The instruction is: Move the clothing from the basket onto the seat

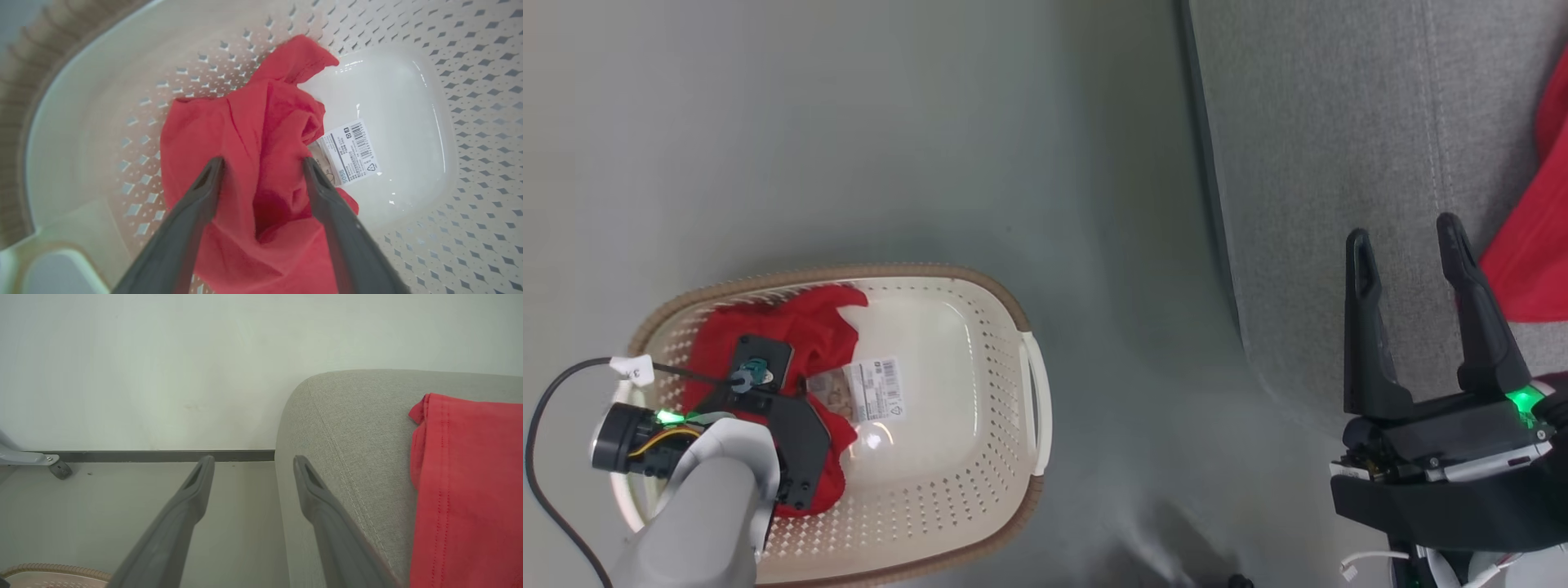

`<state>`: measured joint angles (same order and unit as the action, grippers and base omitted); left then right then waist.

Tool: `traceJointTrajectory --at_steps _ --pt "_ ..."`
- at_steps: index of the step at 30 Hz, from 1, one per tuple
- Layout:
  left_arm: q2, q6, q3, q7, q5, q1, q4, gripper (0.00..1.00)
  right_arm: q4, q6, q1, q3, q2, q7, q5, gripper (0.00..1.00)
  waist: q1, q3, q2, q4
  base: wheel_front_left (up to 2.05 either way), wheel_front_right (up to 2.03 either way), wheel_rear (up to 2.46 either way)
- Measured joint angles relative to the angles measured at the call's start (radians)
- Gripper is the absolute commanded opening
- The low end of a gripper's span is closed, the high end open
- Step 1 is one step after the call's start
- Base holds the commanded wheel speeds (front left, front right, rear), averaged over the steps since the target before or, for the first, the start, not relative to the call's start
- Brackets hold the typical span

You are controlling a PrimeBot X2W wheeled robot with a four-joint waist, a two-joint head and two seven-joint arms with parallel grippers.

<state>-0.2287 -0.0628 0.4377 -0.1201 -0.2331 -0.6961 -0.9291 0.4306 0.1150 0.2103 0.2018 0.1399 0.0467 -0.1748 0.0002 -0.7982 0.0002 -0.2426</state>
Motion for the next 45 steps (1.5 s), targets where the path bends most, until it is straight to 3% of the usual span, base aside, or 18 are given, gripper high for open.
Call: traceJointTrajectory --at_steps 10,11,12,13,14,15,23,34,45 --pt "0.008 0.001 0.038 -0.035 0.030 -0.053 -0.088 1.00 -0.023 0.000 0.024 0.000 -0.008 0.031 0.001 1.00 -0.0001 -0.071 0.0000 -0.036 0.00 0.00 0.00" --pt "0.008 0.000 0.041 -0.044 0.042 -0.059 -0.098 0.93 -0.025 0.000 0.024 0.001 -0.009 0.031 0.001 1.00 -0.0001 -0.075 -0.0001 -0.038 0.00 0.00 0.00" --pt "0.009 0.000 0.043 -0.048 0.046 -0.063 -0.105 0.76 -0.027 0.000 0.025 0.001 -0.010 0.035 0.002 1.00 -0.0001 -0.078 0.0000 -0.039 0.00 0.00 0.00" --pt "0.011 -0.001 0.047 -0.052 0.046 -0.064 -0.115 0.42 -0.030 0.000 0.025 0.002 -0.011 0.036 0.006 1.00 -0.0001 -0.081 0.0000 -0.040 0.00 0.00 0.00" --pt "0.013 -0.002 0.051 -0.055 0.050 -0.065 -0.127 0.16 -0.032 0.000 0.025 0.002 -0.012 0.039 0.007 1.00 -0.0001 -0.082 0.0000 -0.041 0.00 0.00 0.00" --pt "0.015 -0.004 0.052 -0.056 0.051 -0.065 -0.135 0.00 -0.033 0.000 0.025 0.002 -0.012 0.043 0.007 1.00 -0.0001 -0.083 -0.0001 -0.042 0.00 0.00 0.00" --pt "0.023 -0.008 0.060 -0.061 0.058 -0.083 -0.178 0.00 -0.047 0.000 0.027 0.003 -0.014 0.053 0.007 1.00 -0.0001 -0.089 -0.0002 -0.042 0.00 0.00 0.00" --pt "0.093 -0.006 0.030 0.030 0.030 -0.083 -0.199 0.00 -0.109 0.000 0.052 -0.012 -0.012 0.072 0.017 1.00 -0.0002 -0.044 -0.0002 -0.016 0.00 0.00 0.00" --pt "0.139 0.040 -0.008 0.157 -0.033 -0.068 -0.204 0.00 -0.177 -0.002 0.067 -0.038 0.008 0.087 0.017 1.00 -0.0002 0.054 -0.0002 0.037 0.00 0.00 0.00"
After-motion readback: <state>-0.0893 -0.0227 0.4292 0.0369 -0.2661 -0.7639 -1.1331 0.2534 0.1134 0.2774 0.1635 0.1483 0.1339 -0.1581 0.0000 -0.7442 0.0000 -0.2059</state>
